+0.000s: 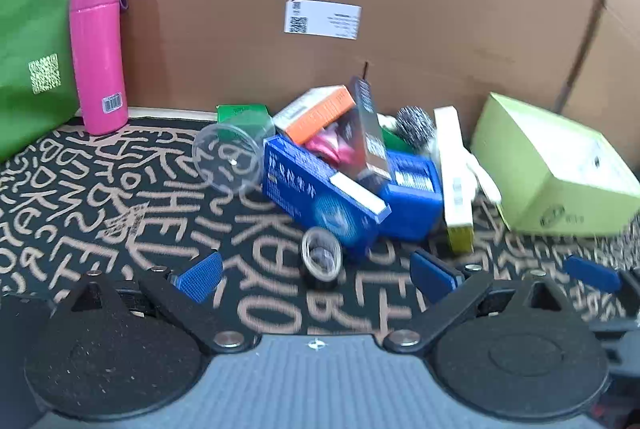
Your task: Organize objects
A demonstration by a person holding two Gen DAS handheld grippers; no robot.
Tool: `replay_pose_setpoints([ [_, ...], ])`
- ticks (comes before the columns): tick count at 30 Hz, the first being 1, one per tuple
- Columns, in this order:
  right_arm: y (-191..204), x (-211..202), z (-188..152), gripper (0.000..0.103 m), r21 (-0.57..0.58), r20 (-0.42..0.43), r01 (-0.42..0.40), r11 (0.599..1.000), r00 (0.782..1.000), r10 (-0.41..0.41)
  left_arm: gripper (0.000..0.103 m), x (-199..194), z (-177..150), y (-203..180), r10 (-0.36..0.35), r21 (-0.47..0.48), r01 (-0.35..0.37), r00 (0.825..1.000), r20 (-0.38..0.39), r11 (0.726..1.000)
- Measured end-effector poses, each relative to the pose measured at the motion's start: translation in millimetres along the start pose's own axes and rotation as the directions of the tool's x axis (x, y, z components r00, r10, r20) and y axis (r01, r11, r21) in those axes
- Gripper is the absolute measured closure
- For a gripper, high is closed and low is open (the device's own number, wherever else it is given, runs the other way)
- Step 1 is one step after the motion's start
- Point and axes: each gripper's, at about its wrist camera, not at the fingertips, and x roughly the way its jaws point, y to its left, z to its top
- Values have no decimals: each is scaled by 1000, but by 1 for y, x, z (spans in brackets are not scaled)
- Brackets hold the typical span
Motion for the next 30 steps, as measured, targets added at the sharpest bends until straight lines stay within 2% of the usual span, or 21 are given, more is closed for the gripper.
replay_pose_setpoints([
  [2,4,15,6,0,-16,14,-23,1000,1000,23,2,11,8,2,-23,-25,22,1000,-7,999],
  [4,9,31,11,0,-44,11,-26,999,1000,27,11,23,15,1,-47,-35,47,999,-16,998],
  [6,13,42,14,6,-71,20,-15,997,1000,17,16,34,20,1,-65,-33,64,997,-32,997],
  [8,17,50,16,17,-92,28,-6,996,1000,8,28,44,23,1,-95,-31,94,995,-43,995],
  [9,18,53,16,23,-99,28,1,995,1000,1,44,48,24,3,-118,-33,116,992,-53,993],
  [10,18,57,17,38,-103,19,14,995,1000,-12,66,52,24,4,-148,-38,146,987,-68,989],
  [11,18,58,16,52,-104,13,18,994,1000,-17,67,56,24,6,-171,-47,168,981,-90,985],
  [12,17,58,16,57,-97,12,6,995,1000,-5,73,55,24,8,-173,-44,170,982,-79,985],
  [13,15,57,15,64,-87,11,-5,996,1000,6,88,54,23,9,-175,-34,173,981,-79,984],
  [15,14,48,13,71,-87,32,8,996,999,-6,103,52,20,16,-209,-44,206,973,-102,978],
  [17,11,33,11,78,-100,54,27,995,998,-22,103,43,15,25,-258,-65,252,960,-112,966],
  [18,10,27,11,79,-106,59,34,994,998,-27,103,37,13,27,-261,-53,256,959,-110,965],
  [20,4,13,9,81,-106,55,34,994,998,-28,103,23,5,31,-249,-26,248,962,-108,968],
  [23,-2,-3,6,81,-89,48,16,996,999,-12,103,9,-2,37,-253,-38,250,961,-111,967],
  [26,-2,-6,5,81,-74,32,-24,997,999,26,93,7,3,38,-218,-69,213,973,-77,975],
  [27,-1,-7,4,80,-65,32,-33,997,999,35,84,10,7,39,-216,-88,209,974,-70,974],
  [28,1,-7,3,73,-66,30,-42,997,999,44,68,16,13,40,-217,-120,209,974,-60,971],
  [29,3,-7,3,59,-72,32,-45,996,998,47,58,21,18,41,-217,-162,207,975,-48,965],
  [30,5,-6,2,53,-80,39,-35,996,999,38,40,29,24,43,-209,-208,197,977,-36,958],
])
